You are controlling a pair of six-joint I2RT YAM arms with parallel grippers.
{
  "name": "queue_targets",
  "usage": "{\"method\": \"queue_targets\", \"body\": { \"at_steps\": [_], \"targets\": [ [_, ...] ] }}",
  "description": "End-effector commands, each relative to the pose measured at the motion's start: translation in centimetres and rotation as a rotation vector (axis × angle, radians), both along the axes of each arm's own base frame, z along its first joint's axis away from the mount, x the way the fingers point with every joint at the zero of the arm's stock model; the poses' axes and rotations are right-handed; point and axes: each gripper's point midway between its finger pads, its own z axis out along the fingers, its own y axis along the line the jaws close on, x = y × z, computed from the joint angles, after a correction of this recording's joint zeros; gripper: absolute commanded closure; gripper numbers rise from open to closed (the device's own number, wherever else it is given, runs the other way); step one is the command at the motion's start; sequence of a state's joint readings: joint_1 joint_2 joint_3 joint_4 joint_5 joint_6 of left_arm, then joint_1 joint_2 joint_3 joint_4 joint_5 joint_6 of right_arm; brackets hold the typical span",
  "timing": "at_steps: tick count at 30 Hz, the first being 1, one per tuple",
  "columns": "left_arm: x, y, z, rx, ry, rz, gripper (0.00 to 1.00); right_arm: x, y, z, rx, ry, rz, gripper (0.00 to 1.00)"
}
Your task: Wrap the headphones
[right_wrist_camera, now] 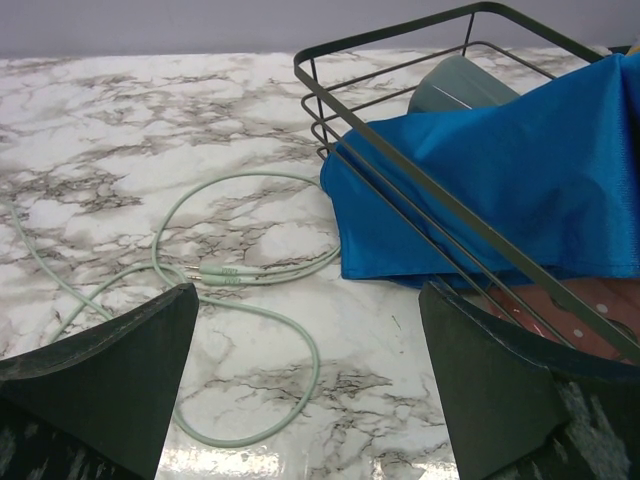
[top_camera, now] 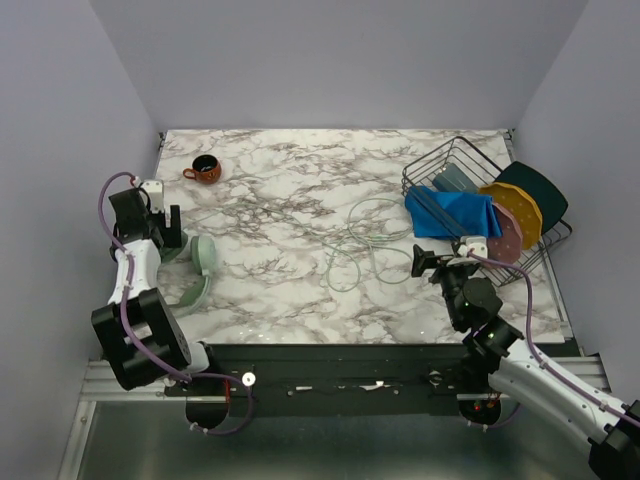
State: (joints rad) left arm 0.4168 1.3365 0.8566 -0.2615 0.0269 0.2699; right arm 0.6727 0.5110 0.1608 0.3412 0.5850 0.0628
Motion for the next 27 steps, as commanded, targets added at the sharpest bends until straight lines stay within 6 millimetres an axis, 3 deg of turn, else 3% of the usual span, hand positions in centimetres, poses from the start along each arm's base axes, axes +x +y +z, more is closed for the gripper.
{"method": "queue_targets", "body": {
  "at_steps": [1, 4, 7, 9, 11, 14, 18, 23, 27],
  "targets": [
    [-0.3, 0.4, -2.3, 0.026, 0.099, -0.063, 0.05, 0.2, 0.1, 0.7, 0.017, -0.009, -0.002, 0.00],
    [-0.7, -0.8, -2.9, -0.022, 0.115, -0.112, 0.05, 0.1, 0.0, 0.9, 0.018, -0.012, -0.008, 0.00],
    [-0.8, -2.4, -1.3, -0.056, 0.057, -0.187, 0.06, 0.1, 0.0, 1.0, 0.021, -0.016, -0.006, 0.00],
    [-0.8, -3.0, 0.9, -0.040, -0.007, -0.220, 0.06, 0.0, 0.1, 1.1, 0.025, -0.019, 0.001, 0.00],
    [-0.9, -3.0, 3.0, -0.004, -0.057, -0.232, 0.05, 0.0, 0.1, 1.2, 0.028, -0.023, 0.006, 0.00],
    [-1.5, -3.1, 4.5, 0.030, -0.063, -0.247, 0.04, 0.0, 0.1, 1.1, 0.030, -0.023, 0.006, 0.00],
    [-2.5, -2.3, 3.5, 0.083, -0.002, -0.266, 0.04, 0.1, 0.3, 0.9, 0.026, -0.016, 0.009, 0.00],
    [-3.8, -1.0, -0.1, 0.081, 0.099, -0.293, 0.04, 0.2, 0.1, 0.7, 0.017, -0.009, -0.003, 0.00],
    [-3.8, 0.4, -1.7, 0.083, 0.120, -0.288, 0.04, 0.3, 0.0, 0.7, 0.017, -0.012, -0.011, 0.00]
  ]
}}
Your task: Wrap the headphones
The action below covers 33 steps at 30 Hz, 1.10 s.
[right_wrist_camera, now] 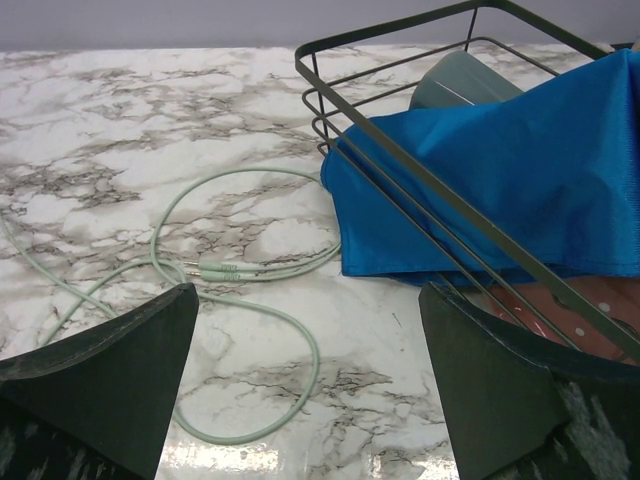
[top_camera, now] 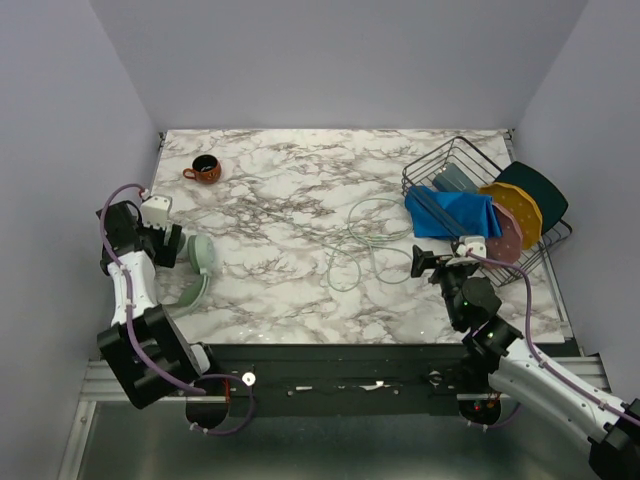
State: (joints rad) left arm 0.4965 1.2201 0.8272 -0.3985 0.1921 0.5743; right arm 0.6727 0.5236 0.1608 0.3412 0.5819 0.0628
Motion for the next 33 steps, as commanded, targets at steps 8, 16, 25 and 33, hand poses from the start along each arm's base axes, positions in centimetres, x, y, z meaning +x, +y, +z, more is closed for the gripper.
{"method": "queue_targets", "body": {
  "at_steps": [8, 16, 25, 33],
  "targets": [
    [1.0, 0.6, -4.6, -0.105, 0.078, -0.088, 0.10, 0.3, -0.1, 0.9, 0.013, -0.017, -0.017, 0.00],
    [2.6, -1.2, -3.4, -0.154, -0.043, -0.167, 0.61, 0.3, -0.1, 0.9, 0.014, -0.018, -0.017, 0.00],
    [3.2, -6.7, 4.0, -0.153, -0.266, -0.399, 1.00, 0.2, 3.6, 3.6, -0.018, -0.056, 0.186, 0.00],
    [3.3, -18.8, 11.6, -0.134, -0.397, -0.725, 1.00, -3.8, 12.7, 12.3, -0.079, -0.240, 0.759, 0.05]
  ]
}}
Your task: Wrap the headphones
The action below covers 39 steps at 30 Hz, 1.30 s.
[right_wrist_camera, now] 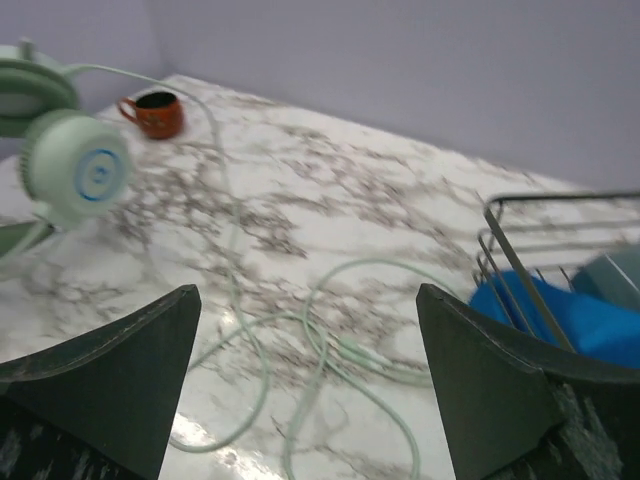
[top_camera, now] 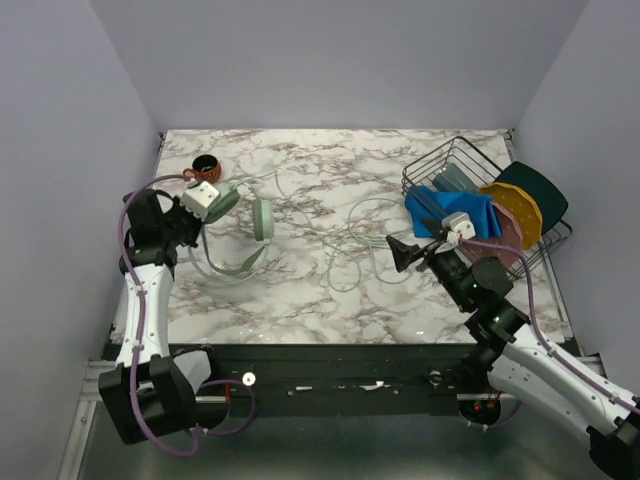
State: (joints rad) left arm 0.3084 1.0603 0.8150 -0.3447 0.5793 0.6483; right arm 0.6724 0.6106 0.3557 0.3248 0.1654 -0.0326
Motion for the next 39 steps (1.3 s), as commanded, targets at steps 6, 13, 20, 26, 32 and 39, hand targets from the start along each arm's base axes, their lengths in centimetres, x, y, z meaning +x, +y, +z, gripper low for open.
{"method": "queue_targets", "body": {
  "at_steps": [6, 13, 20, 26, 32, 39],
  "targets": [
    [-1.1, -13.8, 8.4, -0.030, -0.069, -0.388, 1.00, -5.7, 9.3, 11.5, -0.118, -0.289, 0.602, 0.08],
    [-4.0, -21.0, 8.4, 0.055, -0.011, -0.619, 1.00, -7.3, 13.9, 12.7, -0.320, -0.407, 0.804, 0.05],
    [-6.6, -24.0, 7.3, 0.114, 0.014, -0.737, 1.00, -5.6, 15.2, 8.1, -0.519, -0.208, 0.871, 0.00],
    [-8.0, -24.6, 7.4, 0.116, 0.022, -0.776, 1.00, -5.7, 16.0, 3.7, -0.580, -0.078, 0.950, 0.00],
    [-9.1, -24.7, 7.5, 0.101, 0.030, -0.810, 1.00, -4.3, 16.7, 2.2, -0.585, -0.055, 0.916, 0.00],
    [-10.0, -24.5, 6.6, 0.120, 0.051, -0.843, 1.00, -0.8, 16.8, 1.3, -0.636, -0.008, 0.771, 0.00]
  ]
}}
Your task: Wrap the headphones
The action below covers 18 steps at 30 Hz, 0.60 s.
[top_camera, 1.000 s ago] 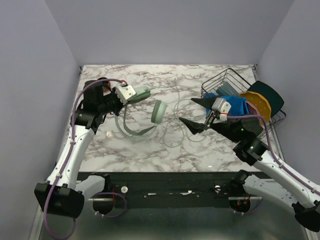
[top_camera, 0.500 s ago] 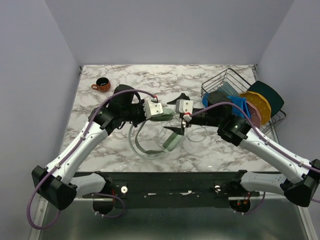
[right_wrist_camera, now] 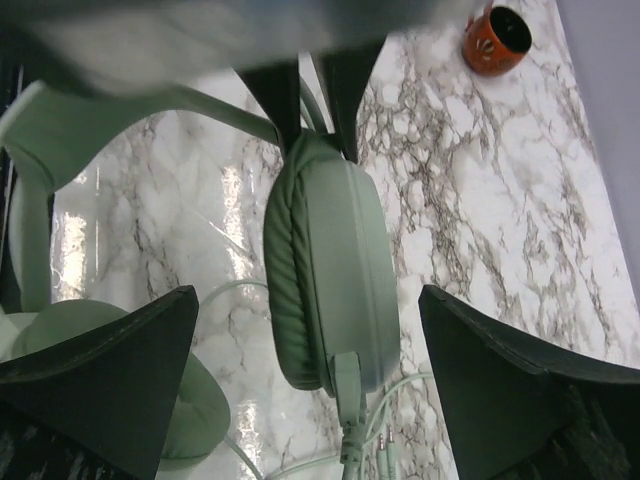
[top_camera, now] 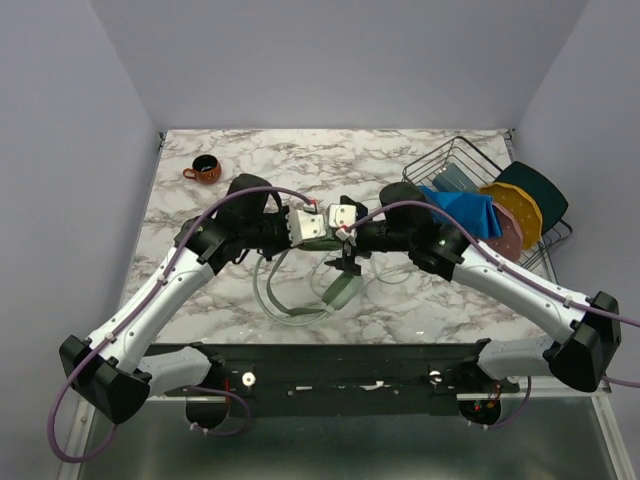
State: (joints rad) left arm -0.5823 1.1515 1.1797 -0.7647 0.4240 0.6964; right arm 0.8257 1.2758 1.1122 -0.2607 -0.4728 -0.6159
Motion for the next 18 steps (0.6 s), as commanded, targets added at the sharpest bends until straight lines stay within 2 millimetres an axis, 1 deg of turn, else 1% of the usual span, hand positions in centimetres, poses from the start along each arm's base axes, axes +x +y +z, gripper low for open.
{"method": "queue_targets", "body": {
  "at_steps": [1, 2, 5, 8, 9, 10, 11, 14, 15, 18],
  "targets": [
    [-1.2, -0.5, 1.6, -0.046, -0.038, -0.062, 1.00, 2.3, 0.0, -0.5, -0.036, -0.002, -0.109, 0.00],
    [-1.2, -0.4, 1.4, -0.040, -0.033, -0.061, 1.00, 2.5, 0.1, -0.6, -0.036, -0.002, -0.116, 0.00],
    [-1.5, -0.5, 1.7, -0.052, -0.039, -0.072, 1.00, 2.7, 0.2, -0.8, -0.037, 0.002, -0.122, 0.00],
    [-1.6, -0.8, 2.3, -0.070, -0.037, -0.080, 1.00, 1.9, 0.7, -1.1, -0.021, 0.024, -0.078, 0.11],
    [-1.7, -0.9, 2.4, -0.076, -0.034, -0.080, 1.00, 1.8, 0.9, -1.2, -0.018, 0.029, -0.070, 0.21],
    [-1.6, -1.0, 2.6, -0.084, -0.037, -0.082, 1.00, 1.7, 0.9, -1.2, -0.015, 0.036, -0.073, 0.24],
    [-1.6, -1.0, 2.7, -0.090, -0.039, -0.081, 1.00, 1.7, 0.8, -1.4, -0.017, 0.040, -0.076, 0.25],
    [-1.9, -1.0, 2.8, -0.098, -0.038, -0.082, 1.00, 1.6, 0.7, -1.7, -0.014, 0.047, -0.084, 0.25],
    [-1.9, -1.0, 2.9, -0.101, -0.044, -0.084, 1.00, 1.5, 0.6, -2.2, -0.020, 0.057, -0.082, 0.25],
    [-2.1, -0.9, 3.0, -0.106, -0.048, -0.084, 1.00, 1.6, 0.4, -2.3, -0.012, 0.061, -0.101, 0.25]
  ]
}}
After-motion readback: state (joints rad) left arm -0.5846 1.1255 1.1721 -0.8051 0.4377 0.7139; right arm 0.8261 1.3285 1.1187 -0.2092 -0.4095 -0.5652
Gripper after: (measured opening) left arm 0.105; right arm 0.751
